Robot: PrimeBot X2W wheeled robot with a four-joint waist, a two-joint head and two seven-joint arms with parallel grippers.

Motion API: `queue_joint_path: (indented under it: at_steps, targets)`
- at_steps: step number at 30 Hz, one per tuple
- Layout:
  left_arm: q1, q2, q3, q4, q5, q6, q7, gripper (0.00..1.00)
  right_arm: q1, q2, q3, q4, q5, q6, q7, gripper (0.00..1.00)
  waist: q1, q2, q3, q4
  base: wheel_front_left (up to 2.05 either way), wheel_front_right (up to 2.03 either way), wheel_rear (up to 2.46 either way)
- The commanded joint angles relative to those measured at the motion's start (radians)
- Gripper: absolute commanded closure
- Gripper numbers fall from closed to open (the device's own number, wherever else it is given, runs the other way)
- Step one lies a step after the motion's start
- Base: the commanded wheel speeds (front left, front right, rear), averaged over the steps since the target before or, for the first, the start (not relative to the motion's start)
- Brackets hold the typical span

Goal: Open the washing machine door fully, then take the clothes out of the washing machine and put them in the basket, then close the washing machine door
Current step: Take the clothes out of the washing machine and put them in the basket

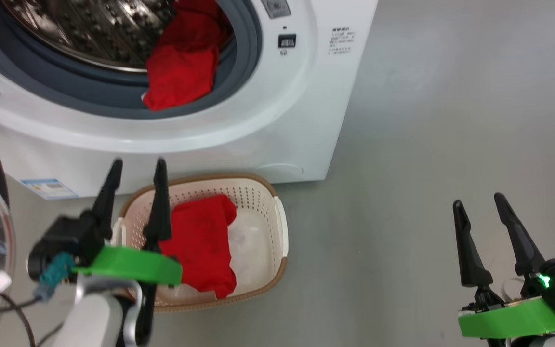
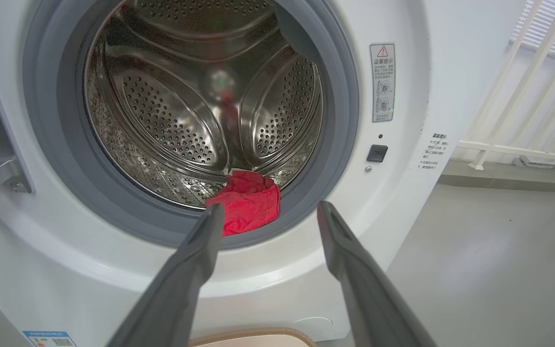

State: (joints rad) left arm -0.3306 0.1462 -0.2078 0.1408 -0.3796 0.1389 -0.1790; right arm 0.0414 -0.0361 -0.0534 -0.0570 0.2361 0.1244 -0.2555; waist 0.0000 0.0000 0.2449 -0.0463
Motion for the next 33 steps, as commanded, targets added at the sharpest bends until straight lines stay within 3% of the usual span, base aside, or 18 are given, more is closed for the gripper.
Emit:
queue_joint_path:
  at_steps: [1,33]
  targets:
    - [-0.057,0.018,0.034,-0.004,0.003,-0.008,-0.011,0.00,-0.037,-0.014,0.023,-0.029,-0.015,0.006,-0.006,0.00,0.0000,0.0000,0.043,-0.006,0.00,0.00,0.00]
    - [-0.673,0.114,0.089,0.594,0.016,-0.085,-0.078,0.00,-0.138,-0.014,0.068,-0.039,-0.022,0.006,-0.006,0.00,0.0000,0.0000,0.258,-0.096,0.00,0.00,0.00]
